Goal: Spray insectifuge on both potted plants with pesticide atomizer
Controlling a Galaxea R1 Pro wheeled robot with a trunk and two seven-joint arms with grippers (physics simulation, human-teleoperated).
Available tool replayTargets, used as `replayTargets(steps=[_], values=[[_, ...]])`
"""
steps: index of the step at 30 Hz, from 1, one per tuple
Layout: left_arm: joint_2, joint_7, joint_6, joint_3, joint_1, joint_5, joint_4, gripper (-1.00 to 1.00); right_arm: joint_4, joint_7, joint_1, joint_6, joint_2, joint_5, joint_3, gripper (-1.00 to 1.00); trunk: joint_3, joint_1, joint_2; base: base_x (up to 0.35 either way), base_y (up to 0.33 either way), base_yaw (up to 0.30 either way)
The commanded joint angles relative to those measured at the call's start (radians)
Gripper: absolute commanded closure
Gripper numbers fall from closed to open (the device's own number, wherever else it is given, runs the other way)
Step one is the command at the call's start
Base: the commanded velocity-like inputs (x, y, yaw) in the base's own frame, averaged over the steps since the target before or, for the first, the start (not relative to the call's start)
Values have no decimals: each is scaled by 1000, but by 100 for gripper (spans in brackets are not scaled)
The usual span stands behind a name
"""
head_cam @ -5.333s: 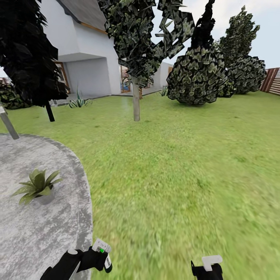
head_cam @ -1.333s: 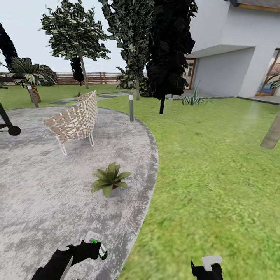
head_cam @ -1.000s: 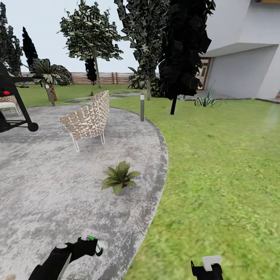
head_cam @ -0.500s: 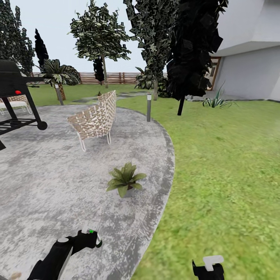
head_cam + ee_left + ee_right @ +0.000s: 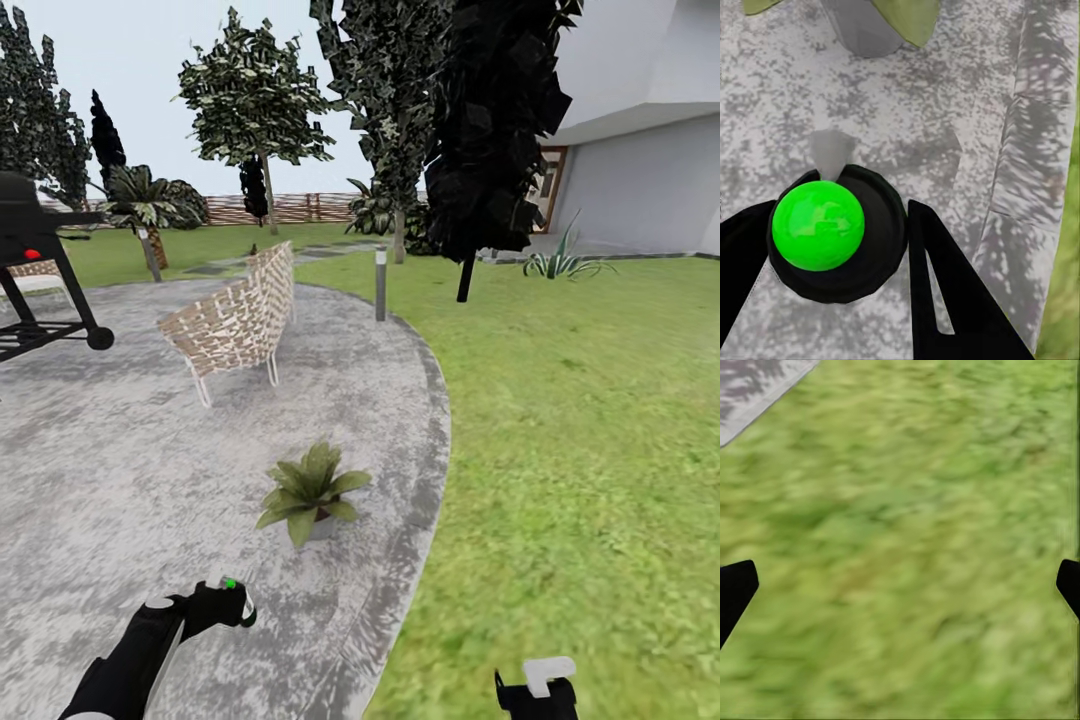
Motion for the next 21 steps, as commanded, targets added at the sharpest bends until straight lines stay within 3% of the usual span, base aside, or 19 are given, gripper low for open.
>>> replayTargets(steps=[1, 6, 12, 16, 21], values=[[3, -8, 5, 5, 1, -6, -2, 100, 1, -4, 0, -3, 0, 11, -7, -100, -1, 0, 0, 314, -122, 0], [2, 8, 5, 3, 3, -8, -3, 100, -1, -4, 19, -4, 7, 8, -7, -100, -1, 0, 0, 334, -82, 10], [4, 28, 6, -2, 3, -11, -3, 100, -1, -4, 19, -4, 9, 8, -7, -100, -1, 0, 0, 338, -80, 239], [-4, 28, 60, -9, 3, -86, -3, 100, -1, -4, 19, -4, 9, 9, -7, -100, -1, 0, 0, 338, -31, 274], [-6, 26, 85, -11, 3, -105, -3, 100, -1, -5, 19, -4, 8, 9, -7, -100, -1, 0, 0, 267, -2, 115]])
